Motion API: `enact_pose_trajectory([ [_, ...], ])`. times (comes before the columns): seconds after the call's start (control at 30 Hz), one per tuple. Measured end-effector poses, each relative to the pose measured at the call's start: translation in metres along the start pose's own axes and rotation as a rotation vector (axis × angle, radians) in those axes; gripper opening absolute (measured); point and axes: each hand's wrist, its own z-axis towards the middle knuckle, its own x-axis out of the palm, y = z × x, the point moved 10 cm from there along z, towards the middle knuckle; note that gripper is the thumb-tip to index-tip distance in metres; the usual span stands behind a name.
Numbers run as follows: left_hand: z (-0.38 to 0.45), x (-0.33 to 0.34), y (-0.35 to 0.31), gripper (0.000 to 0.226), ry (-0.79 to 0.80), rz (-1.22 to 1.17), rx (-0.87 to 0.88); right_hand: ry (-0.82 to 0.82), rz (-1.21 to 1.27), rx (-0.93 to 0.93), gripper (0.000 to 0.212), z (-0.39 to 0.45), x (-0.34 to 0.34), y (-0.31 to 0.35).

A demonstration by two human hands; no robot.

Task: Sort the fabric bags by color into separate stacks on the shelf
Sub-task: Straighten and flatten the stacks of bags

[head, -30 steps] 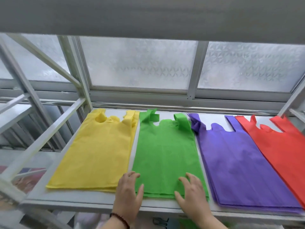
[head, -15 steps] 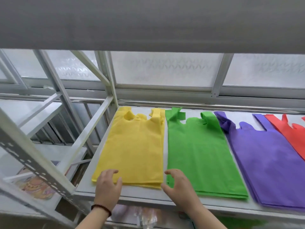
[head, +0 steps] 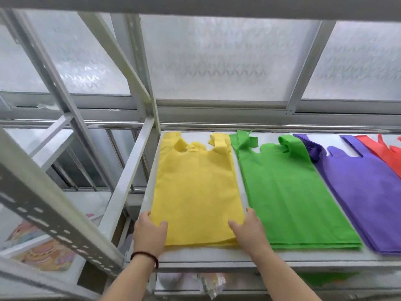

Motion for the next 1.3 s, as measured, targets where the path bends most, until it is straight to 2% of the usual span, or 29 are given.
enact_pose_trajectory([
  [0.1, 0.009, 0.001, -0.003, 0.051, 0.142, -0.099, -0.133, -0.013, -0.014, 0.056, 0.04, 0.004, 0.005, -0.003],
  [0.2, 0.009, 0.013, 0.002, 0.053, 0.312, -0.065, -0.215, 0.011, 0.061, 0.08, 0.032, 0.001, 0.01, -0.004],
  [0.27, 0.005, 0.019, 0.011, 0.042, 0.352, -0.105, -0.25, 0.035, 0.126, 0.09, 0.033, -0.006, 0.012, -0.004],
  [0.33, -0.004, 0.028, 0.024, 0.023, 0.396, -0.29, -0.331, 0.054, 0.159, 0.082, 0.028, -0.017, 0.011, -0.005],
  [0.4, -0.016, 0.032, 0.034, 0.014, 0.428, -0.463, -0.401, 0.063, 0.131, 0.059, 0.017, -0.028, 0.009, -0.01],
  [0.5, -0.032, 0.029, 0.043, 0.015, 0.432, -0.596, -0.421, 0.096, 0.075, 0.028, 0.015, -0.043, 0.005, -0.021],
  [0.63, -0.056, 0.019, 0.054, 0.008, 0.425, -0.699, -0.435, 0.204, 0.317, 0.089, 0.011, -0.062, 0.009, -0.041],
  [0.77, -0.079, 0.02, 0.063, 0.02, 0.447, -0.814, -0.498, 0.283, 0.63, 0.181, 0.011, -0.077, 0.021, -0.054],
  [0.97, -0.081, 0.028, 0.077, 0.01, 0.419, -0.909, -0.536, 0.274, 0.744, 0.297, 0.007, -0.074, 0.03, -0.074],
  [1.2, -0.084, 0.023, 0.089, 0.023, 0.289, -0.834, -0.464, 0.267, 0.863, 0.234, 0.007, -0.073, 0.042, -0.078],
  [1.3, -0.091, 0.026, 0.091, 0.02, 0.391, -0.733, -0.476, 0.336, 0.814, 0.234, 0.013, -0.078, 0.044, -0.077],
])
